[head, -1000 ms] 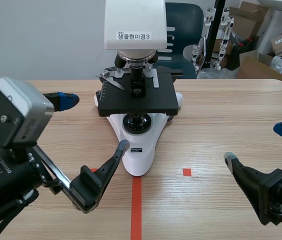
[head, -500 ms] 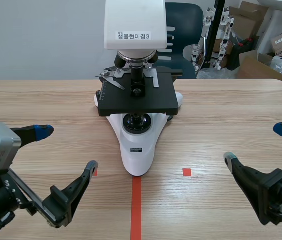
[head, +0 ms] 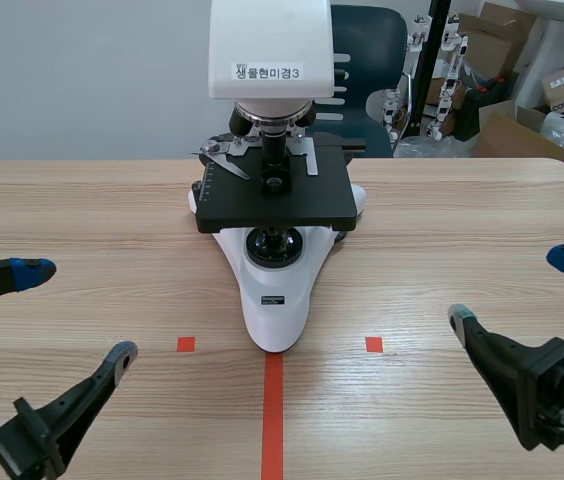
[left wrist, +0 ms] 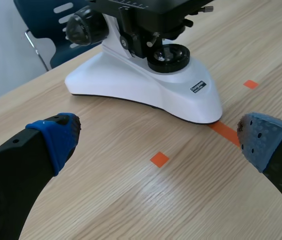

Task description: Point at the diaphragm

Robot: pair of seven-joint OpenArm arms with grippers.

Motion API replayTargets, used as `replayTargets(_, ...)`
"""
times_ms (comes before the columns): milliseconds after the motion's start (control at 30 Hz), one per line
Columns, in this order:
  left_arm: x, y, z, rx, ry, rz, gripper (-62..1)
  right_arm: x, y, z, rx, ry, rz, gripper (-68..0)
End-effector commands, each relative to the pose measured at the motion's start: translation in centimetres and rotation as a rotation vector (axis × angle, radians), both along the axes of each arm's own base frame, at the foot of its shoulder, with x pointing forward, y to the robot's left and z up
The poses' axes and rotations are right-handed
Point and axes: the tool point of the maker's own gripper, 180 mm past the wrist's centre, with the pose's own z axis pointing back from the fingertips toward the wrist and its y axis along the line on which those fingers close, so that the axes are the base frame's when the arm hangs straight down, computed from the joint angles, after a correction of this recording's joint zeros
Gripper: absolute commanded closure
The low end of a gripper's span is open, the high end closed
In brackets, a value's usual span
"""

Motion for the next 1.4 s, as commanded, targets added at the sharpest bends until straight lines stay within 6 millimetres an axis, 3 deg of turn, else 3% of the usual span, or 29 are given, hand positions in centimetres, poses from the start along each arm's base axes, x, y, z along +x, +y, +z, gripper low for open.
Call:
replayTargets(0,0.2,-0.4,1.6,-0.030,-0.048,-0.008,-62.3,0.3,0.2,0.8,0.007,-0.027,0.015,-67.9)
replayTargets(233,-0.1,-1.7,4.1,-0.047,-0.103,-0.052,-62.3,0.3,0.2,0.8,0.007,-0.027,0.015,-67.9)
replayTargets(1367,-0.1,-1.7,3.5,-0.028,-0.078,-0.045,-62.3,0.3,0.2,0.8,0.007,-0.027,0.016,-67.9)
